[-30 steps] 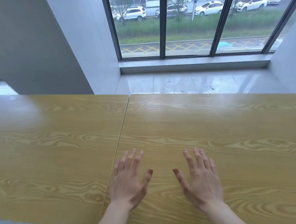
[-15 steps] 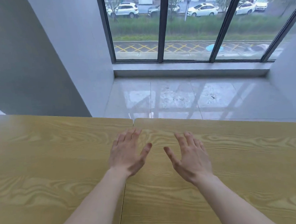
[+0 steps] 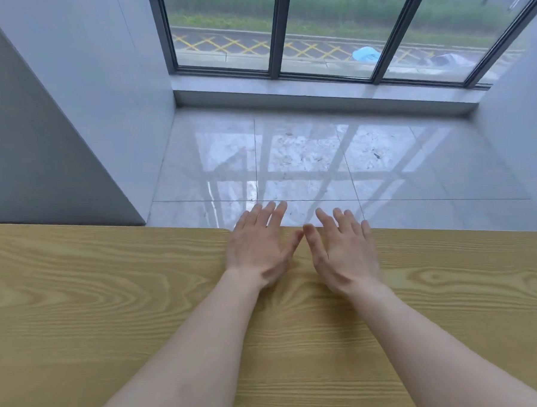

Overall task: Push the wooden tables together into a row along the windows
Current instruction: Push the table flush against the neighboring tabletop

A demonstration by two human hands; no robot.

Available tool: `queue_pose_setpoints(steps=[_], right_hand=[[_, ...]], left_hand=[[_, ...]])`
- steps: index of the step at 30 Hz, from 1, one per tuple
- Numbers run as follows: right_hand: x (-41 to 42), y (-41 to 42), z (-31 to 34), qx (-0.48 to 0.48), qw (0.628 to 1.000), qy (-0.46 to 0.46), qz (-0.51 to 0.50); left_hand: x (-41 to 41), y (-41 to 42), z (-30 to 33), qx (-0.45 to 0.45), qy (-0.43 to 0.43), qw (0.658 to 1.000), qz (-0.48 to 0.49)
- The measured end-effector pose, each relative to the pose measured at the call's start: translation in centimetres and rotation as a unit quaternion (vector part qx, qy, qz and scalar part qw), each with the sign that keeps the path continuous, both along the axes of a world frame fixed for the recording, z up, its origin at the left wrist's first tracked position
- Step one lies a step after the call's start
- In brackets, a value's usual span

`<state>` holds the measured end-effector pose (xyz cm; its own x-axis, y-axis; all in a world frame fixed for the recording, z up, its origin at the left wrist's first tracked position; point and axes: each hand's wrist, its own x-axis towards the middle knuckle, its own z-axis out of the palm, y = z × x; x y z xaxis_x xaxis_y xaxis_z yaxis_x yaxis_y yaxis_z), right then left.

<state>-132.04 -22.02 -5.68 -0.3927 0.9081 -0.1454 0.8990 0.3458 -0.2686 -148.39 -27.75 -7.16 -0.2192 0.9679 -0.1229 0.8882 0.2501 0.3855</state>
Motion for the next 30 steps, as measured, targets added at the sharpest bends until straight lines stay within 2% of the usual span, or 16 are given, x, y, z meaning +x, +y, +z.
queue_pose_setpoints(steps=[3,9,25,30], right_hand=[[0.0,-0.4,-1.3,0.019,1.0,-0.011,-0.001],[0.1,-0.6,-2.3,0.076,0.997,-0.027,0.009],[-0.9,-1.4,-2.4,0.08,0.996,-0.036,-0.006],[-0.6,-1.3,-2.0,0.043,0.999,-0.029,0.001]], left_hand=[[-0.5,-0.2,-1.0,0.006,0.005,1.0,-0.003],[-0.5,-0.4,-0.7,0.004,0.074,0.997,-0.019],[-1.4,-1.1,-0.2,-0.007,0.08,0.996,-0.028],[-1.3,-1.7,-0.5,-0.011,0.087,0.996,-0.008]])
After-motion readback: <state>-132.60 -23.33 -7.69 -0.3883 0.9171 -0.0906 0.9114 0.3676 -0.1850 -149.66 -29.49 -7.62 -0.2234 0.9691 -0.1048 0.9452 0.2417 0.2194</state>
